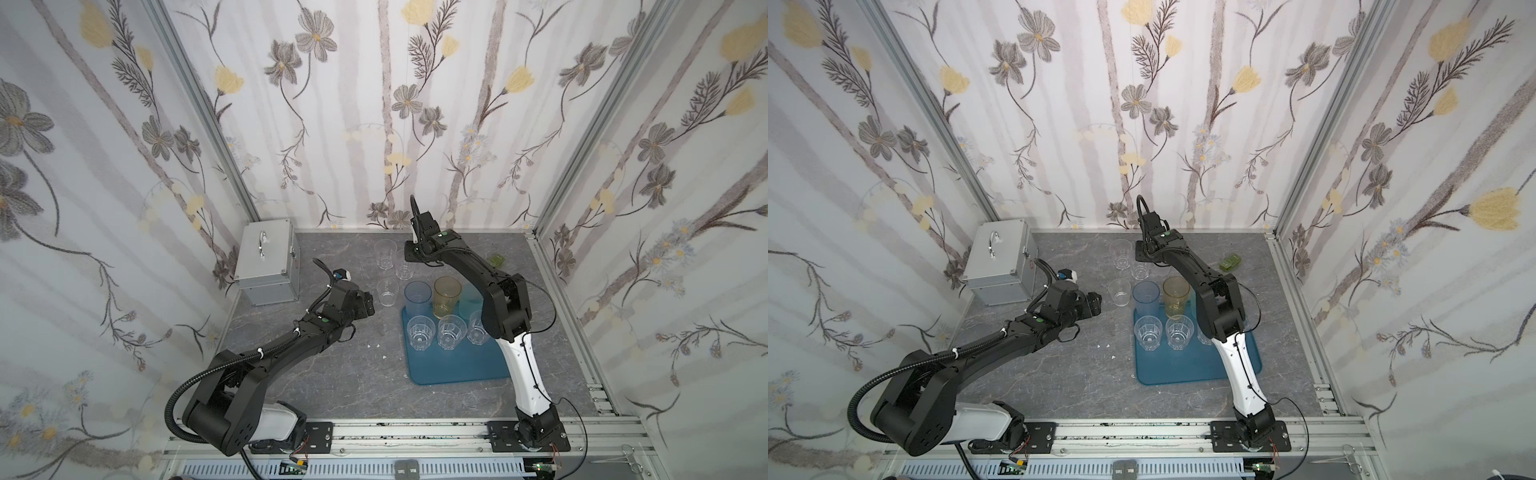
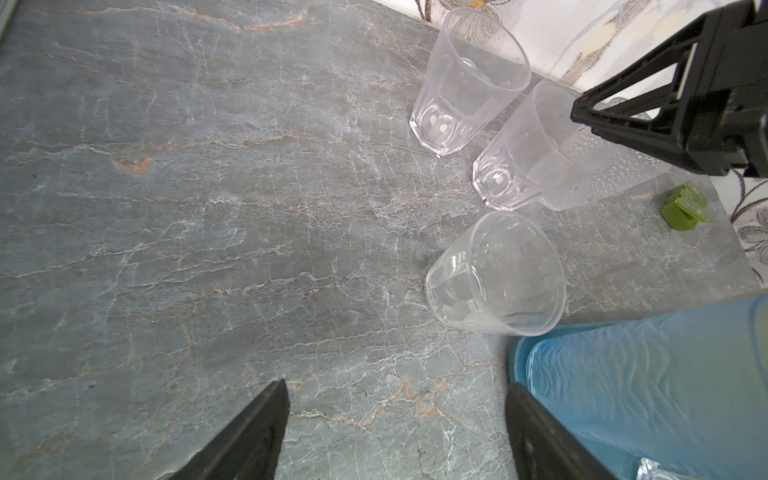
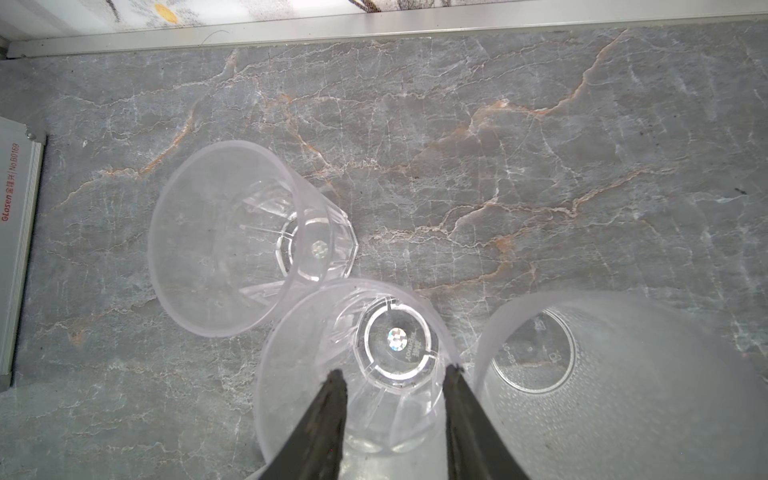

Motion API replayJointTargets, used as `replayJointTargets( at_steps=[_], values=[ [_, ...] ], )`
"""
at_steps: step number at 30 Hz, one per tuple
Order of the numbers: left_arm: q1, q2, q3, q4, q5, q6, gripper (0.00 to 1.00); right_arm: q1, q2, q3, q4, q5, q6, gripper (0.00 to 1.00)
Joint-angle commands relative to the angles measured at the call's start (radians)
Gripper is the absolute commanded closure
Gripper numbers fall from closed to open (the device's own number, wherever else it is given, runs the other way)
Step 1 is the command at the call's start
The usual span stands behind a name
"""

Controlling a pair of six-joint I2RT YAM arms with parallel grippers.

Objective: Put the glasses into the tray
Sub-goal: 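Lower the right gripper, grasp the upside-down clear cup and lift it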

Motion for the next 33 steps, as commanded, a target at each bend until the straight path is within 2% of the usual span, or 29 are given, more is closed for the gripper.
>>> replayJointTargets(
  at_steps=[1,18,33],
  values=[
    [0.001,-0.001,-0.004,0.021,-0.005,-0.012,0.16,-0.002,0.001,0.009,0.013,0.033,-0.012,0.59],
    [0.001,0.004,-0.008,0.024,-0.007,-0.006,0.16,-0.005,-0.039,0.008,-0.003,0.057,0.017,0.58],
    [0.001,0.005,-0.004,0.026,-0.004,-0.001,0.16,-0.018,0.038,0.024,0.032,0.053,0.001,0.58]
  ],
)
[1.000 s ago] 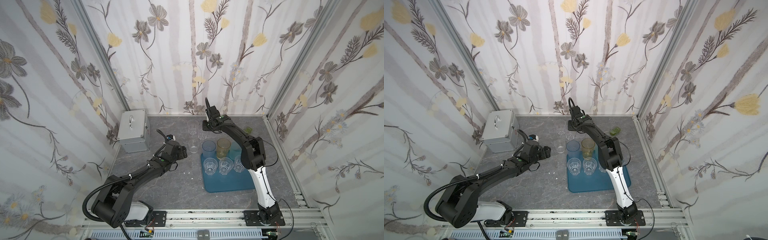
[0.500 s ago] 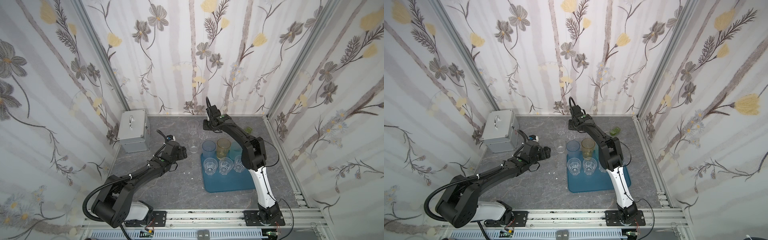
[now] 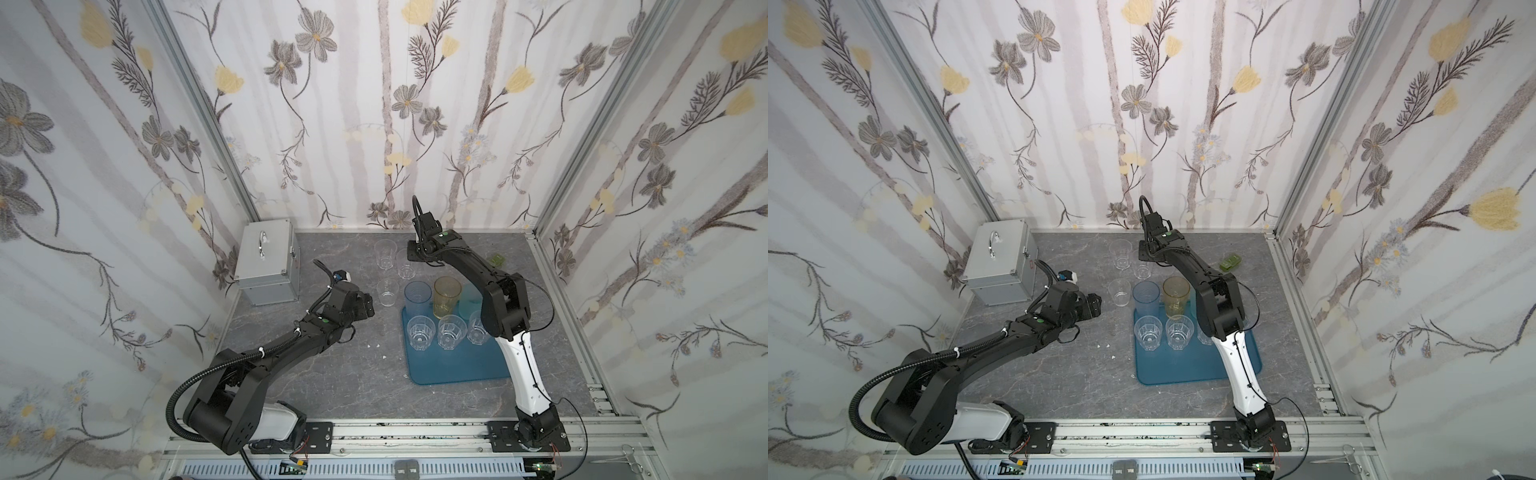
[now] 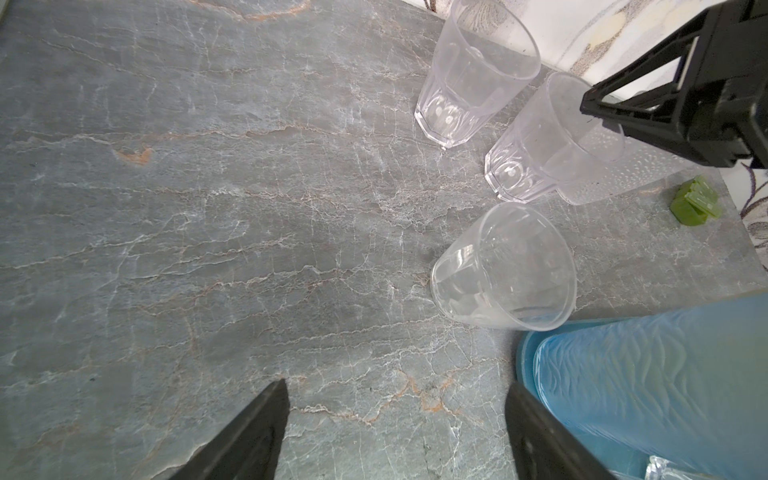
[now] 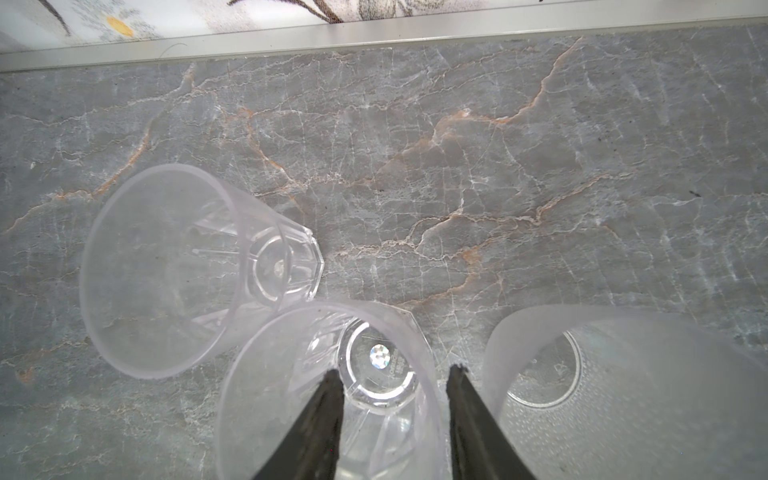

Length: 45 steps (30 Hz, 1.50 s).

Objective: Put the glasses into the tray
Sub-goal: 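Lower the right gripper, grasp the upside-down clear cup and lift it, then carry the clear cup over the tray with the right gripper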

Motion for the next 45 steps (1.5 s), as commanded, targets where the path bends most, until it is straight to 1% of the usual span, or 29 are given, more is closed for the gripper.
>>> replayJointTargets(
  at_steps=[1,6,9,14,16,18,27,32,36,39,45],
  values=[
    [0.001,-0.001,0.002,0.025,-0.004,-0.004,0.16,-0.002,0.012,0.012,0.025,0.008,-0.008,0.58],
    [0.001,0.000,0.003,0.025,-0.004,-0.003,0.16,0.003,0.018,0.012,0.024,-0.003,-0.008,0.63],
    [0.001,-0.001,0.004,0.025,-0.004,-0.005,0.16,0.009,0.015,0.012,0.023,-0.003,-0.009,0.71],
    [-0.001,-0.012,0.004,0.024,-0.002,-0.008,0.16,0.017,-0.010,0.012,0.010,0.003,-0.008,0.88],
    [-0.007,-0.029,0.005,0.021,-0.016,-0.003,0.17,0.018,-0.029,0.012,0.000,0.001,-0.009,0.91],
    [-0.028,-0.058,0.006,0.019,-0.062,0.012,0.18,0.020,-0.051,0.012,-0.014,0.004,-0.008,0.94],
    [-0.145,-0.161,0.082,-0.032,-0.217,0.072,0.17,0.028,-0.202,-0.042,-0.034,-0.010,-0.019,0.96],
    [-0.270,-0.186,0.145,-0.058,-0.354,0.143,0.17,0.031,-0.341,-0.108,-0.017,-0.029,-0.018,0.97],
    [-0.338,-0.184,0.182,-0.064,-0.407,0.157,0.17,0.034,-0.456,-0.177,-0.006,-0.034,-0.019,0.97],
    [-0.385,-0.171,0.201,-0.065,-0.428,0.156,0.17,0.033,-0.553,-0.263,0.012,-0.044,-0.020,0.97],
    [-0.476,-0.148,0.212,-0.067,-0.466,0.143,0.17,0.032,-0.778,-0.524,0.072,-0.085,-0.008,0.97]
  ],
)
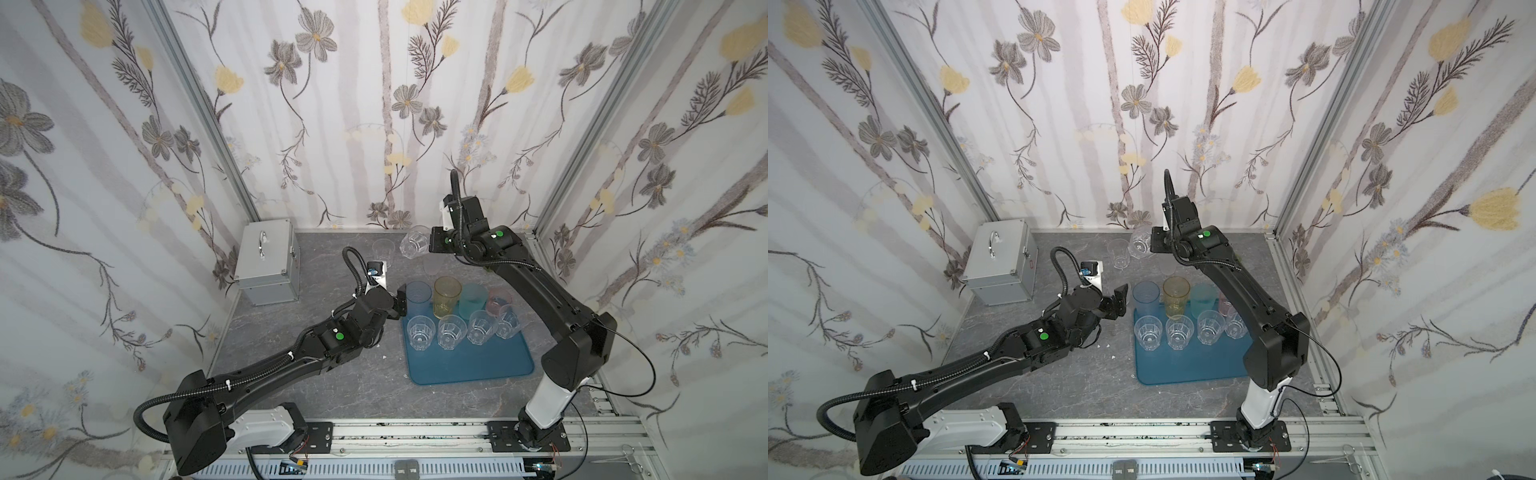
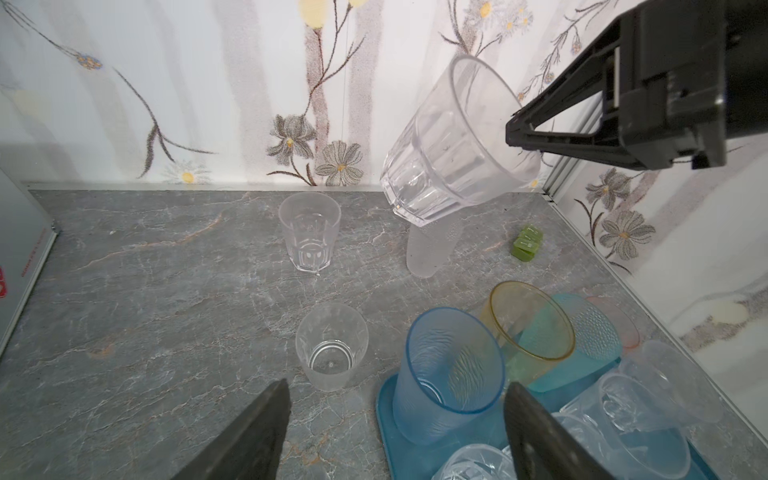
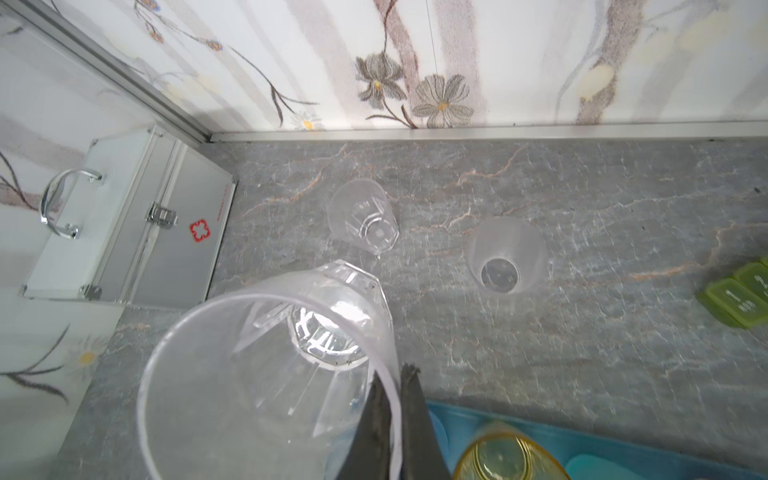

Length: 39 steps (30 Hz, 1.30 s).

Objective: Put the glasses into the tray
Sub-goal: 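Carry the clear cup over the tray with the right gripper, then lower the clear cup onto the tray edge nearest the robot, open right gripper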

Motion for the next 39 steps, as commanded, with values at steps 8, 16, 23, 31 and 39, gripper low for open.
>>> replayJointTargets(
  at_steps=[8,16,23,31,39],
  values=[
    [-0.065,-0.042,-0.047,-0.009,-0.049,-0.073,0.17,0.002,-0.354,-0.380,0.086,-0.061,0.024,0.98],
    [-0.074,-0.085,-0.078,-0.082,-0.052,-0.138,0.17,0.003,-0.559,-0.568,0.001,-0.058,0.038,0.99],
    [-0.077,-0.105,-0.111,-0.150,-0.043,-0.198,0.17,0.041,-0.642,-0.595,-0.186,-0.038,-0.005,0.99],
    [-0.101,-0.076,-0.130,-0.151,-0.029,-0.247,0.17,0.159,-0.678,-0.686,-0.257,0.008,0.041,1.00],
    [-0.117,-0.077,-0.164,-0.150,-0.022,-0.275,0.17,0.277,-0.646,-0.763,-0.230,0.035,0.100,1.00]
  ],
)
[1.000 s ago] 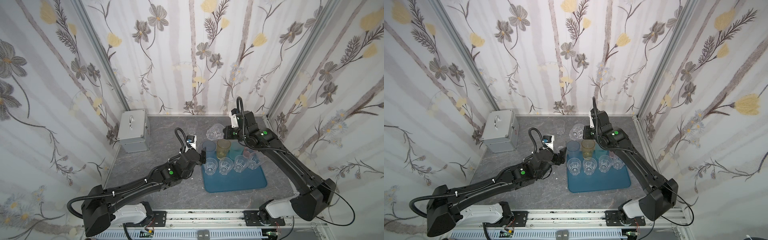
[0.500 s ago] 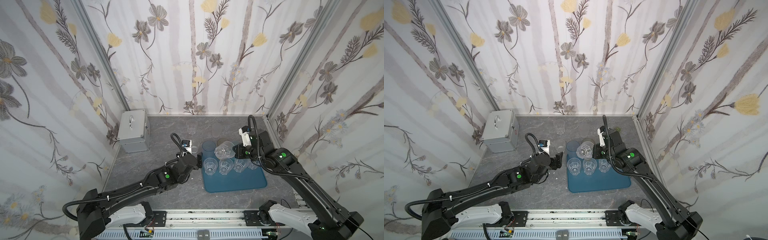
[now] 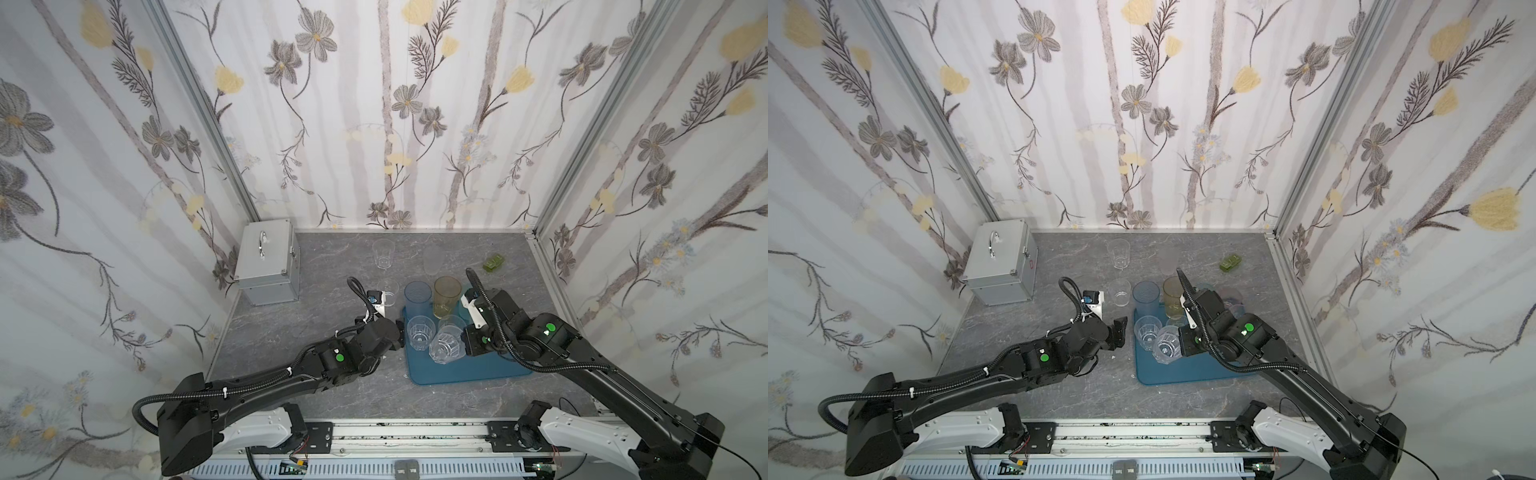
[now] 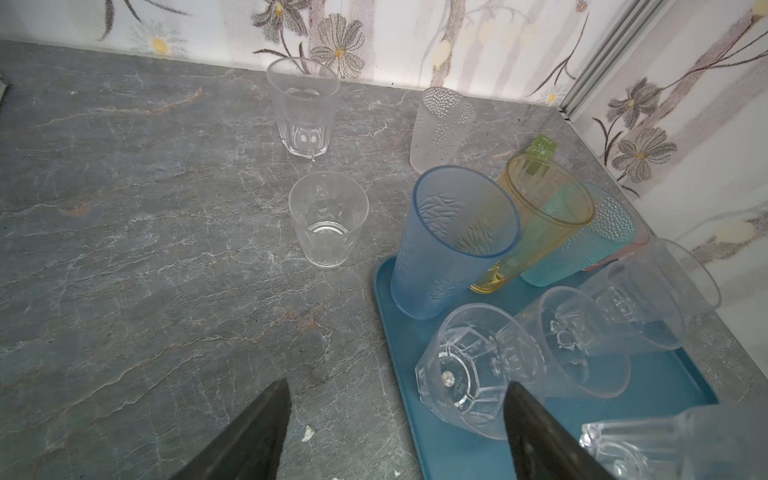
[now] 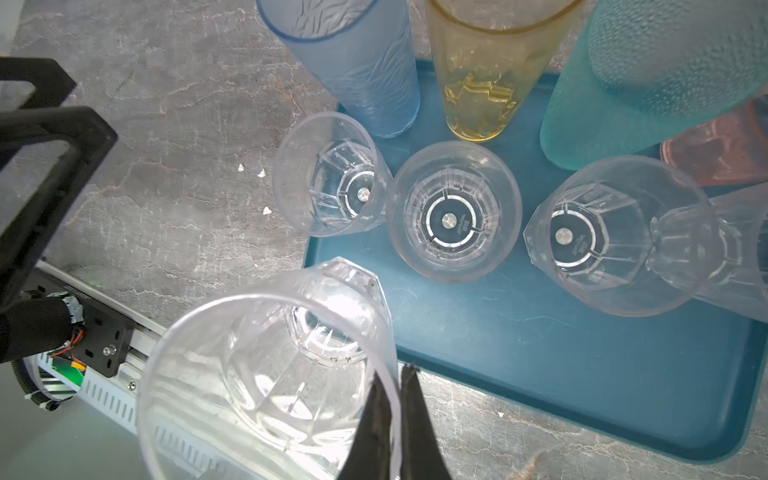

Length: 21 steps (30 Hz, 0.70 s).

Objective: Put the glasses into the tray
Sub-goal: 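Lower the clear cup onto the tray edge nearest the robot, open right gripper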

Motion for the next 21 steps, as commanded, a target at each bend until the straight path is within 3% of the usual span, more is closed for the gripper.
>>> replayJointTargets(
  at_steps=[1,9,21],
  values=[
    [-0.001,-0.009,-0.016,0.001,-0.016,-0.033,0.17,0.034,0.026,-0.027,0.044,0.026,0.041,1.00],
    [-0.001,-0.015,-0.042,0.003,-0.022,-0.040,0.16,0.140,0.154,-0.045,0.102,0.100,0.067,1.00],
    [-0.001,-0.014,-0.047,0.004,-0.047,-0.026,0.16,0.188,0.300,-0.067,0.190,0.115,0.084,0.99]
  ],
)
